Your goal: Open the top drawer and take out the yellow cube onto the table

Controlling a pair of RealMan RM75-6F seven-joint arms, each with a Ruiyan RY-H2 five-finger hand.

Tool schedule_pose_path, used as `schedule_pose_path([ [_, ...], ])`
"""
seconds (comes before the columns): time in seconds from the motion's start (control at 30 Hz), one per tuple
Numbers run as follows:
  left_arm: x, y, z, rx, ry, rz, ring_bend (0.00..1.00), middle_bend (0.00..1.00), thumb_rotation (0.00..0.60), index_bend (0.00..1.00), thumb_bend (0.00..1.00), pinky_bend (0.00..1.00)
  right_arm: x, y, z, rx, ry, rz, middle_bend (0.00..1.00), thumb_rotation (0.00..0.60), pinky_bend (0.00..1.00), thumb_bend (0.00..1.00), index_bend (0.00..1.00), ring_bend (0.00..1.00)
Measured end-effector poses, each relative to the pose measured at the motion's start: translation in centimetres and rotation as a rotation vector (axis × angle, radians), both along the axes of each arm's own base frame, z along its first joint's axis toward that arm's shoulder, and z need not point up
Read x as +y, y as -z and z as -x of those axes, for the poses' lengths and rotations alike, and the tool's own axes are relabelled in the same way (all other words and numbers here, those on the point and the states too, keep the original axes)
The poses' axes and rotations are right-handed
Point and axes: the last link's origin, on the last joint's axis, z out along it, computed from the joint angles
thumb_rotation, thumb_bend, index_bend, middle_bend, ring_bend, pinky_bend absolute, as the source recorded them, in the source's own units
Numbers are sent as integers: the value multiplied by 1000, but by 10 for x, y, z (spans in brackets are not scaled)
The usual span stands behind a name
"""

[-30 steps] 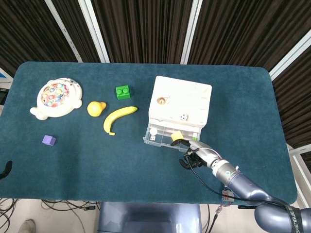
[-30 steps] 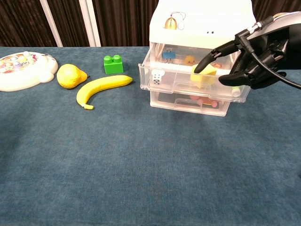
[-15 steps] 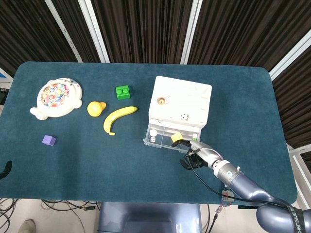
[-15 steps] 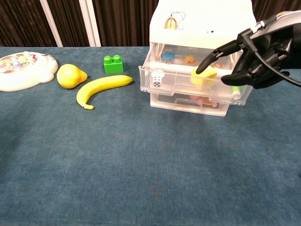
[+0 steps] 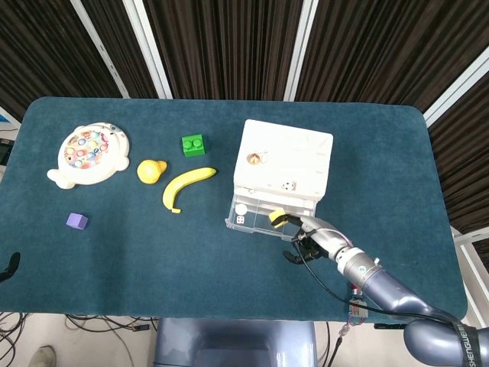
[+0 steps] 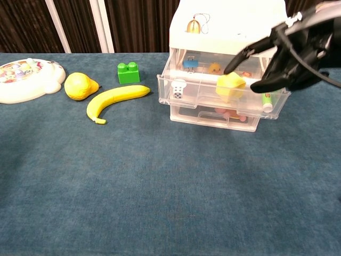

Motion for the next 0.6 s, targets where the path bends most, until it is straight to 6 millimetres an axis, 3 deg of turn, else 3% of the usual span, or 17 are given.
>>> schedule_pose_path([
  [0.4,0,0,0,-3,3,0,0,0,600,72,340,0,-29,-32,-9,194,-272,215,965,600,1000,218,312,1000],
  [0.6,-1,1,-1,-2,4,3,0,0,600,73,340,0,-38,-36,-11,341,-460,321,993,600,1000,198,328,1000],
])
